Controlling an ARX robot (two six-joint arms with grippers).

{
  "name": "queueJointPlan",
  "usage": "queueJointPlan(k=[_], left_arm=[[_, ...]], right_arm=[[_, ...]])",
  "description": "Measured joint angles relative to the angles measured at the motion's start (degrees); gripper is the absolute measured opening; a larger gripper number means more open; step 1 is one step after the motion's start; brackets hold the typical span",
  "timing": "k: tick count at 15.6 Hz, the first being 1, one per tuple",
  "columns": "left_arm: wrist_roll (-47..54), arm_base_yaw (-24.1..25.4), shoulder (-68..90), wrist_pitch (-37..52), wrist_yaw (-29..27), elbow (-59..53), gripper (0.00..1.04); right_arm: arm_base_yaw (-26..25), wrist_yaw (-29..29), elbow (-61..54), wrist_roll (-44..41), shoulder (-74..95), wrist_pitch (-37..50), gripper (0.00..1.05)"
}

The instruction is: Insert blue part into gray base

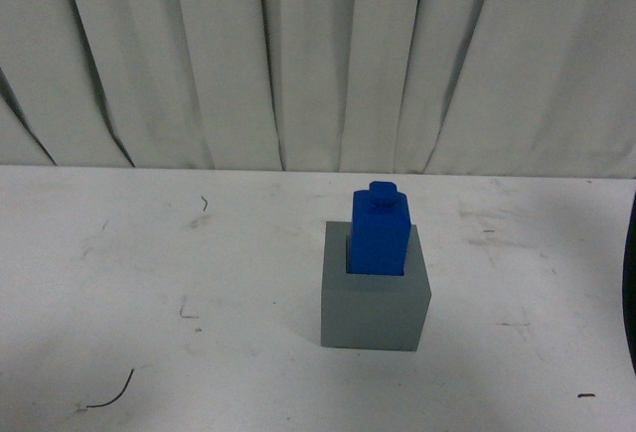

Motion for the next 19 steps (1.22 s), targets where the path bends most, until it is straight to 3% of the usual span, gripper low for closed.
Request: queueJointPlan(k=[2,3,10,14,16,19], left_arm=[[0.0,0.0,0.0,0.0,0.0,0.0,0.98],[0.0,0.0,0.0,0.0,0.0,0.0,0.98],[0.0,0.0,0.0,0.0,0.0,0.0,0.98],[0.0,0.0,0.0,0.0,0.0,0.0,0.98],[0.0,0.0,0.0,0.0,0.0,0.0,0.98],[0.0,0.0,0.0,0.0,0.0,0.0,0.98]], right_arm=[[-0.4,-2.5,-8.7,4.2,-5.5,2.3,0.07],[-1.2,-3.1,-12.0,5.1,-7.9,3.1,0.02],[-9.3,-9.7,-28.9,6.5,-27.0,0.2,0.02],[-8.9,-10.3,-32.6,6.5,-36.8,-5.8,0.02],[-8.9,-10.3,-35.0,6.5,-38.6,-4.0,0.02],[-8.9,-10.3,-35.8,6.5,-46.7,-11.6,0.02]])
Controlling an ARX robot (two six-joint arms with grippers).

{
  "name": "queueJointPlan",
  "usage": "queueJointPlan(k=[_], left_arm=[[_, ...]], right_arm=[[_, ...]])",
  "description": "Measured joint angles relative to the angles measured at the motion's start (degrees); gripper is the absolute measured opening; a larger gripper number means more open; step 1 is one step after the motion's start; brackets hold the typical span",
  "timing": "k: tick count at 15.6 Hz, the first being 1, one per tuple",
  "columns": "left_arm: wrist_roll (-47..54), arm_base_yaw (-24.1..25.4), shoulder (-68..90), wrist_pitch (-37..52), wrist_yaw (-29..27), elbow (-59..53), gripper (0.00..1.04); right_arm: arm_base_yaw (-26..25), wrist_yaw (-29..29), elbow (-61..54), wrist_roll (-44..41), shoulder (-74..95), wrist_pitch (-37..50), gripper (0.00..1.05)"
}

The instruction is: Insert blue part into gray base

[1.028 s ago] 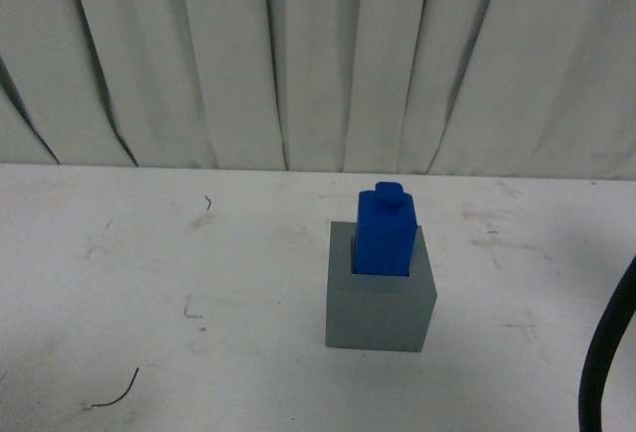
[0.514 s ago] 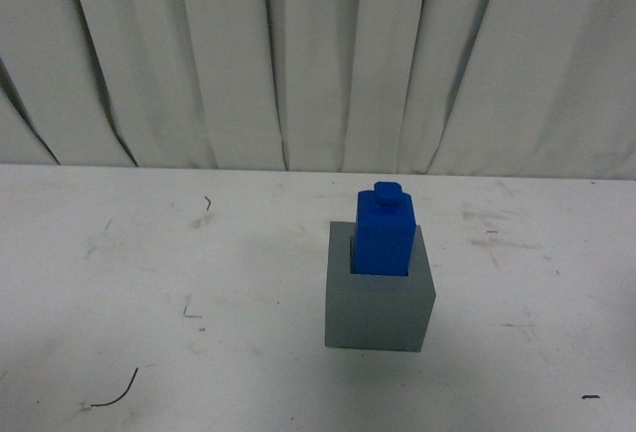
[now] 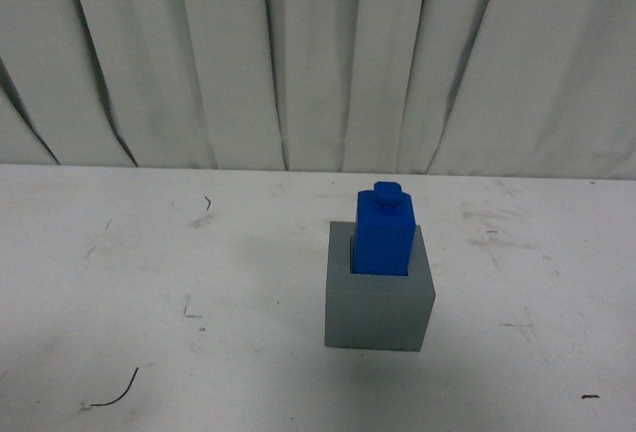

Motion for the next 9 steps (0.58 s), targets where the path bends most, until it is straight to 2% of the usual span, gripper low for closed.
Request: queueJointPlan(k=[6,9], left_arm=[[0.0,0.0,0.0,0.0,0.0,0.0,0.98],[0.0,0.0,0.0,0.0,0.0,0.0,0.98]], right_arm=[[0.0,0.0,0.0,0.0,-14.0,-13.8,0.02],[0.0,0.0,0.0,0.0,-17.8,-17.6,0.02]])
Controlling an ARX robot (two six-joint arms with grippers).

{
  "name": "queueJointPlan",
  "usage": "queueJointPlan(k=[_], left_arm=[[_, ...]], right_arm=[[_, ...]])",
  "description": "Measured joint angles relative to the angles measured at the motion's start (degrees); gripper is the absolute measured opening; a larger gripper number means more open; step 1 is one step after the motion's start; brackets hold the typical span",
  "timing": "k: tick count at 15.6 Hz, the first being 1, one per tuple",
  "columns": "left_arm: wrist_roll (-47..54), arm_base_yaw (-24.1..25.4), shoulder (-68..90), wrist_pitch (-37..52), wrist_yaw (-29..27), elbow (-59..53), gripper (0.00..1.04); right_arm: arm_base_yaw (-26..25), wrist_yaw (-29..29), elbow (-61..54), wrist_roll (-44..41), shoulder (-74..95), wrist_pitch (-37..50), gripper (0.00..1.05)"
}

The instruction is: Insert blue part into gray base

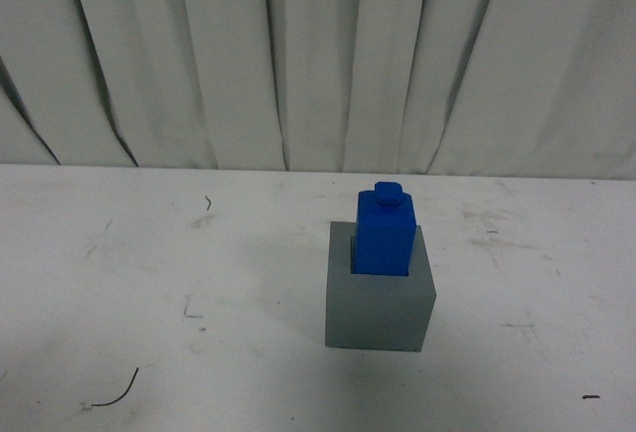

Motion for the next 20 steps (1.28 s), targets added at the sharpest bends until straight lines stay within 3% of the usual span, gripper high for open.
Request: queueJointPlan(k=[6,8,15,20], left_arm=[[0.0,0.0,0.0,0.0,0.0,0.0,0.98],[0.0,0.0,0.0,0.0,0.0,0.0,0.98],[0.0,0.0,0.0,0.0,0.0,0.0,0.98],[0.0,0.0,0.0,0.0,0.0,0.0,0.98]], right_arm=[[0.0,0.0,0.0,0.0,-5.1,-5.0,0.02],[0.0,0.0,0.0,0.0,-12.2,-15.0,0.02],[0.0,0.0,0.0,0.0,-14.4,-14.8,0.03],[0.0,0.0,0.0,0.0,-14.4,-14.8,0.64]])
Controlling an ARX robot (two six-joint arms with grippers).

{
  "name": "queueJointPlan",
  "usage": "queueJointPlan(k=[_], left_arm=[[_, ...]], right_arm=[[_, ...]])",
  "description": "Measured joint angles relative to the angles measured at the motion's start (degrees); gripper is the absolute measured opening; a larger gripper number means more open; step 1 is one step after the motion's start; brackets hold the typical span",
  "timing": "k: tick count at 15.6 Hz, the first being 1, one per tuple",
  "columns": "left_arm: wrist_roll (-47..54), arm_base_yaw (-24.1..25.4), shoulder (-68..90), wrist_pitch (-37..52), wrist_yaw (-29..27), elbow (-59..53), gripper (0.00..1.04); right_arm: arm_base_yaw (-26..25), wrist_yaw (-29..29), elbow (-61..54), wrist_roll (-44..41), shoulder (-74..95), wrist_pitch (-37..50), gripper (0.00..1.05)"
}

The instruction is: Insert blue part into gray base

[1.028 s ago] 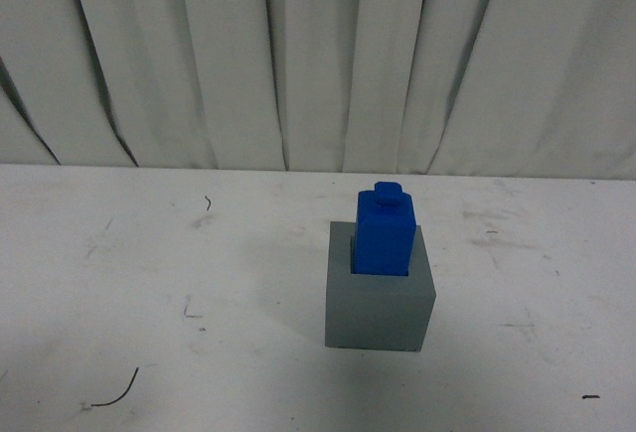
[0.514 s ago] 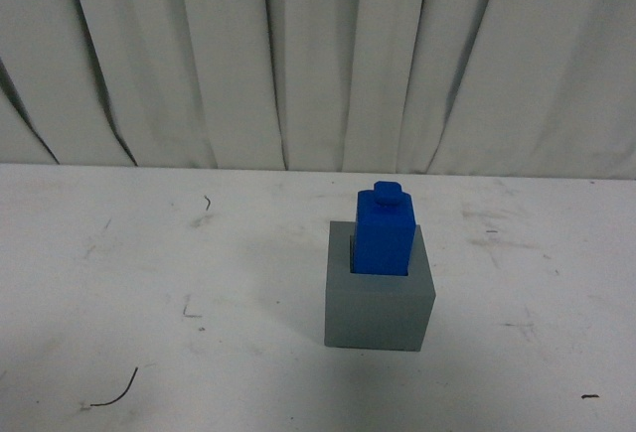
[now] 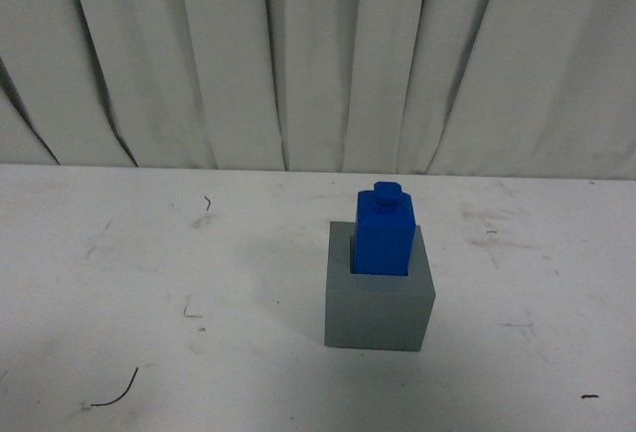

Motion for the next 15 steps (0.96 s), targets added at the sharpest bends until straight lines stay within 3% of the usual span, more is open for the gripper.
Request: queueJointPlan(k=[3,15], left_arm=[[0.0,0.0,0.0,0.0,0.0,0.0,0.98],[0.0,0.0,0.0,0.0,0.0,0.0,0.98]], right_arm=[[0.0,0.0,0.0,0.0,0.0,0.0,1.0],[0.0,0.0,0.0,0.1,0.0,0.0,0.98]])
